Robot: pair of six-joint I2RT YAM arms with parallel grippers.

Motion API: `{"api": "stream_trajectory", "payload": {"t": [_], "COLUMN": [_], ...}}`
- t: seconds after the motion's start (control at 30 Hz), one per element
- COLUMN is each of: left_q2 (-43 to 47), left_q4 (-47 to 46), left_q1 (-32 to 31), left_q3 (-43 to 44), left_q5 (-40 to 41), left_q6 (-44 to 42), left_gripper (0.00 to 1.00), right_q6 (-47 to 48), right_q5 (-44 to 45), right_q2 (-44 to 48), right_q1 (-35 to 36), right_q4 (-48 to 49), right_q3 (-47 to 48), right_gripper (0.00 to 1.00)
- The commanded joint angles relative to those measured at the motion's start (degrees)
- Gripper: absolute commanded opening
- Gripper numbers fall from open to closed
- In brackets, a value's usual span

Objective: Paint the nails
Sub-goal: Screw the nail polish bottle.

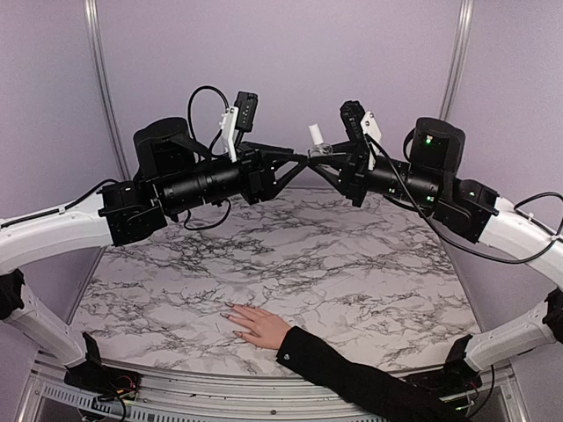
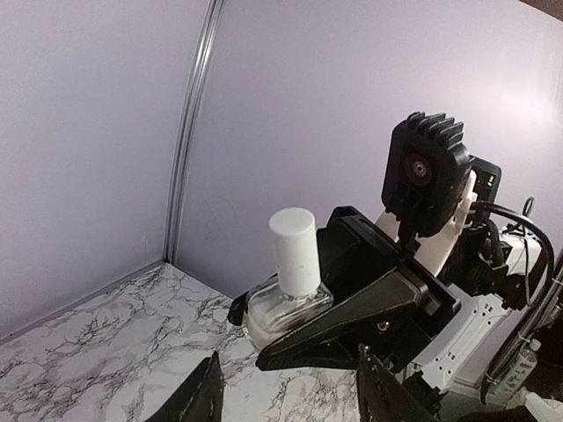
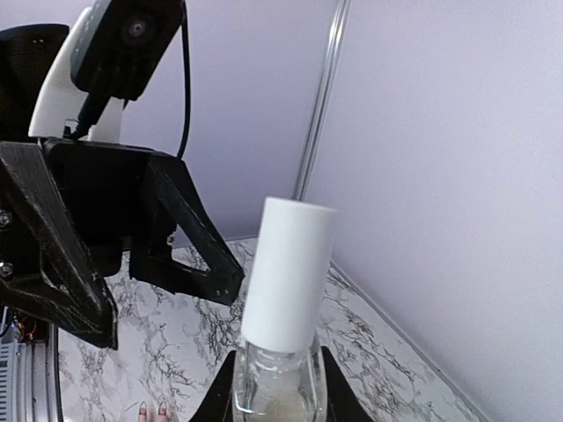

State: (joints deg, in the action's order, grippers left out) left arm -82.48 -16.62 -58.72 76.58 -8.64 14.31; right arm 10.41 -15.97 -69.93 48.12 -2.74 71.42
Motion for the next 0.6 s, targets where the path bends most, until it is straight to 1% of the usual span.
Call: {"api": "stream_trajectory", "payload": {"t": [0.0,0.13,0.37,0.57], "left_q2": [-1.6,-4.0,-7.5,-9.1], "left_q4": [-1.5,-2.2,-2.2,-2.2], "left_q1": [-1.6,-1.9,-1.9,-1.9], "left_q3": [4.3,7.5,11.0,12.1], "left_q5": [12.1,15.6,14.5,12.2], "left_q6": [2.8,5.5,7.9,7.9], "left_gripper": [0.53,0.53,0.51,0.41], "right_q6": [2.8,4.6,5.6,5.7], "right_q5": [12.4,15.2,15.7,15.3], "right_q2": [0.5,0.1,-0.2,-0.4], "right_q1": [2.0,3.5,4.4,4.5], "right_q4": [0.2,-0.5,-0.9,-1.1], "right_q3": [0.5,0.4,0.3,0.4], "right_gripper": [0.00,0.00,0.00,0.00]}}
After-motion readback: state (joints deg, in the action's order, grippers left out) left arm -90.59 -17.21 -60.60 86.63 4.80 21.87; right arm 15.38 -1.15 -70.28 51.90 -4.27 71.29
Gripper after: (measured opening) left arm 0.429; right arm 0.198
